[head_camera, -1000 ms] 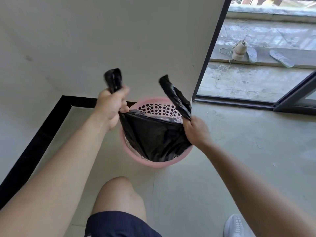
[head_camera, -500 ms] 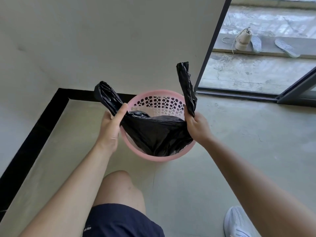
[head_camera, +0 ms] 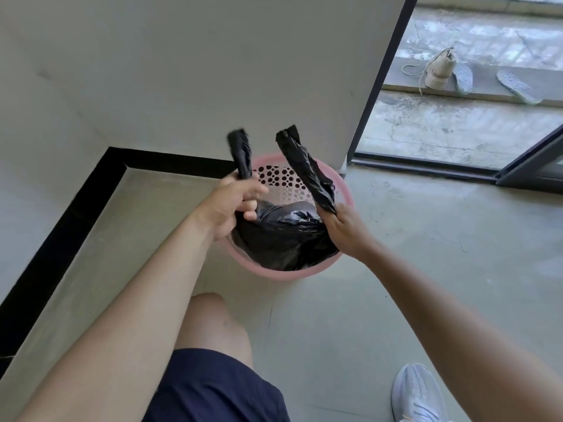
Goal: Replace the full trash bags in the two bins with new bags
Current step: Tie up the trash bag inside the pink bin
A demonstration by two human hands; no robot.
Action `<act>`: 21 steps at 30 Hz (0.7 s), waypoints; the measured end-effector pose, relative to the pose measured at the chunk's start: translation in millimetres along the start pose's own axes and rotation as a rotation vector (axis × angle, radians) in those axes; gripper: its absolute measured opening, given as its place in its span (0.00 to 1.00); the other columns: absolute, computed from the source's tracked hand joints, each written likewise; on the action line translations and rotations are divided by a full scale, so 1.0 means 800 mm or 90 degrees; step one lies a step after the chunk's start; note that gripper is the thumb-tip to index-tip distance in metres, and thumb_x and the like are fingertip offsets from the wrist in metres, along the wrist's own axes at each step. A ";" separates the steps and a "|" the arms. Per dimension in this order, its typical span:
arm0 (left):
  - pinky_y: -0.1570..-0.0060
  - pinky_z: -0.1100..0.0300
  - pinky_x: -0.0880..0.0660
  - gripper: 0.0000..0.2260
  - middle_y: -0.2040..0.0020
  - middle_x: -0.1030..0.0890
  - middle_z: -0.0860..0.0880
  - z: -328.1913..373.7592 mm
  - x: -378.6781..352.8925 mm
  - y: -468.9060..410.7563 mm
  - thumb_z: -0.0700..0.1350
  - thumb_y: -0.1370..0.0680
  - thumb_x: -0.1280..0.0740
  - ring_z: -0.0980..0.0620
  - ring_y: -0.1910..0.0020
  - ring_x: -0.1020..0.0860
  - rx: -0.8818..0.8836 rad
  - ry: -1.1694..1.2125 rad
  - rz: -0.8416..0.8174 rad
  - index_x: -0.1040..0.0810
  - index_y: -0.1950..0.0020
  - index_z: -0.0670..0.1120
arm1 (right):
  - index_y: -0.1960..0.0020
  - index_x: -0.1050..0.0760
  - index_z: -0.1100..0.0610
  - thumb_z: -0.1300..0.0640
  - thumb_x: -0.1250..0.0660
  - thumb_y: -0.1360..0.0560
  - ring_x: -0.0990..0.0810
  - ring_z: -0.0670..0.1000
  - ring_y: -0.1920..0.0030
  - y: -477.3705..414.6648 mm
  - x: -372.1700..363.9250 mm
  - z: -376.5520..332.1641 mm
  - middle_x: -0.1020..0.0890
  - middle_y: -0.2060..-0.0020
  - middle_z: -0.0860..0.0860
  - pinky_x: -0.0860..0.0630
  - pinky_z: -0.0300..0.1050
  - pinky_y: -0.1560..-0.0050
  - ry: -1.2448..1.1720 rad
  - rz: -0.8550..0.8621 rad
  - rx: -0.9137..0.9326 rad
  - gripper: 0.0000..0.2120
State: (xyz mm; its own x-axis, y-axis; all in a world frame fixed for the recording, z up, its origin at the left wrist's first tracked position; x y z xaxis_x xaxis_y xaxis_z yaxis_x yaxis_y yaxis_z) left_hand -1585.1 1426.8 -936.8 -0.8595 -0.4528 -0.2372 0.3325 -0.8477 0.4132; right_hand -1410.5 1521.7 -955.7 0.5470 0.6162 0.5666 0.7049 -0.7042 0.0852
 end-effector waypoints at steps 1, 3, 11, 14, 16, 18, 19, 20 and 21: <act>0.73 0.63 0.41 0.13 0.69 0.31 0.54 -0.007 -0.004 0.004 0.32 0.25 0.32 0.57 0.74 0.41 0.029 -0.049 -0.055 0.32 0.53 0.48 | 0.60 0.26 0.48 0.53 0.44 0.16 0.21 0.49 0.58 -0.003 0.001 -0.002 0.20 0.63 0.46 0.25 0.46 0.53 0.009 -0.032 -0.004 0.15; 0.68 0.62 0.39 0.15 0.62 0.22 0.56 -0.011 -0.018 0.016 0.31 0.25 0.32 0.56 0.70 0.35 0.041 -0.122 -0.163 0.26 0.47 0.50 | 0.51 0.22 0.53 0.51 0.43 0.16 0.19 0.54 0.50 -0.009 -0.006 -0.009 0.16 0.53 0.52 0.23 0.50 0.44 0.076 -0.134 0.002 0.13; 0.71 0.61 0.43 0.09 0.71 0.41 0.54 -0.020 -0.039 0.026 0.55 0.23 0.30 0.55 0.73 0.45 0.041 -0.125 -0.199 0.18 0.53 0.49 | 0.58 0.26 0.56 0.43 0.42 0.17 0.22 0.55 0.61 -0.012 -0.031 -0.042 0.23 0.65 0.51 0.26 0.46 0.60 0.297 -0.266 0.039 0.19; 0.71 0.60 0.47 0.17 0.70 0.49 0.52 -0.021 -0.036 0.025 0.55 0.19 0.38 0.55 0.74 0.49 0.049 -0.033 -0.159 0.19 0.42 0.45 | 0.64 0.30 0.47 0.37 0.38 0.22 0.23 0.48 0.65 -0.006 -0.025 -0.036 0.23 0.67 0.47 0.30 0.38 0.65 0.240 -0.264 0.019 0.18; 0.72 0.60 0.46 0.16 0.71 0.47 0.51 -0.022 -0.040 0.028 0.55 0.19 0.39 0.55 0.74 0.48 0.047 0.008 -0.152 0.18 0.46 0.46 | 0.61 0.28 0.46 0.35 0.36 0.24 0.20 0.46 0.63 -0.003 -0.020 -0.031 0.20 0.65 0.46 0.29 0.34 0.64 0.195 -0.275 0.010 0.16; 0.74 0.62 0.43 0.15 0.72 0.44 0.52 -0.021 -0.044 0.030 0.54 0.18 0.39 0.56 0.77 0.46 0.041 0.019 -0.150 0.19 0.50 0.46 | 0.56 0.24 0.47 0.30 0.39 0.27 0.18 0.49 0.57 -0.001 -0.014 -0.024 0.18 0.60 0.48 0.23 0.39 0.56 0.176 -0.291 -0.004 0.21; 0.75 0.63 0.43 0.15 0.72 0.42 0.52 -0.020 -0.044 0.030 0.54 0.18 0.39 0.57 0.78 0.45 0.041 0.018 -0.147 0.19 0.51 0.45 | 0.51 0.22 0.48 0.27 0.43 0.29 0.18 0.50 0.53 0.001 -0.010 -0.021 0.17 0.56 0.48 0.22 0.42 0.50 0.160 -0.296 -0.022 0.26; 0.75 0.63 0.42 0.15 0.72 0.40 0.52 -0.019 -0.043 0.030 0.54 0.18 0.39 0.57 0.78 0.44 0.041 0.019 -0.142 0.20 0.52 0.45 | 0.44 0.22 0.50 0.26 0.47 0.29 0.19 0.49 0.48 0.003 -0.006 -0.020 0.18 0.50 0.48 0.23 0.47 0.41 0.118 -0.297 -0.054 0.32; 0.76 0.64 0.41 0.15 0.73 0.38 0.51 -0.018 -0.040 0.030 0.53 0.18 0.40 0.57 0.78 0.43 0.039 0.022 -0.139 0.21 0.51 0.44 | 0.35 0.25 0.52 0.27 0.52 0.26 0.22 0.48 0.43 0.004 -0.001 -0.020 0.20 0.44 0.48 0.27 0.50 0.34 0.058 -0.286 -0.097 0.37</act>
State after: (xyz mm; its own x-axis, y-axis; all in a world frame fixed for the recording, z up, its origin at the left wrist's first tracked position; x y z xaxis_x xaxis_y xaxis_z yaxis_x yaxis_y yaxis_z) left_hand -1543.9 1416.8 -931.5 -0.8941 -0.2708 -0.3566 0.1154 -0.9089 0.4008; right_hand -1415.5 1513.1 -943.1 0.1573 0.8427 0.5149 0.7843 -0.4235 0.4534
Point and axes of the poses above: each hand's wrist, its own y-axis away from the middle knuckle, its own x-axis out of the back of the hand, z = x × y, the point moved 8 cm from there along -y, towards the middle knuckle
